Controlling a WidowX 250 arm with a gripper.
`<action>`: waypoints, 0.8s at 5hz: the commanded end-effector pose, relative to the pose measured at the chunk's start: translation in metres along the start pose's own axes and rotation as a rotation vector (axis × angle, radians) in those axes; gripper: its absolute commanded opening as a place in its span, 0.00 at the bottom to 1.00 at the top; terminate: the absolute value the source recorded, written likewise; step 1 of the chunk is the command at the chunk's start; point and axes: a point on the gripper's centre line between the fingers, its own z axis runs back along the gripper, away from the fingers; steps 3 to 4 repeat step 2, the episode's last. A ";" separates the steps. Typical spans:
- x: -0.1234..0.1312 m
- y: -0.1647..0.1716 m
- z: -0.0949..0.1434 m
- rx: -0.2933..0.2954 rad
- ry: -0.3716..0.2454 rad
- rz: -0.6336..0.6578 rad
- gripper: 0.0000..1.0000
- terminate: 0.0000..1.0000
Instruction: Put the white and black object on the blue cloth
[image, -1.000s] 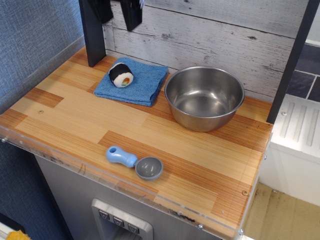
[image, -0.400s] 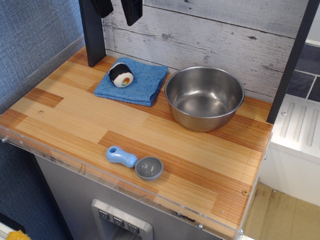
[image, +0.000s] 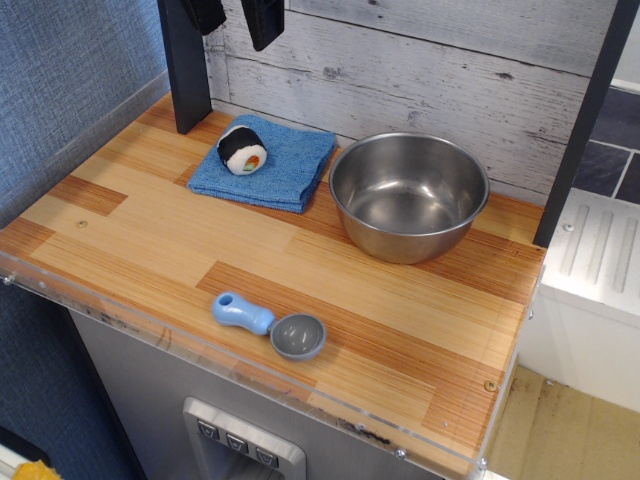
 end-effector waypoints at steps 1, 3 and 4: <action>0.001 0.000 0.020 0.023 -0.050 -0.007 1.00 0.00; 0.001 0.000 0.020 0.023 -0.050 -0.007 1.00 1.00; 0.001 0.000 0.020 0.023 -0.050 -0.007 1.00 1.00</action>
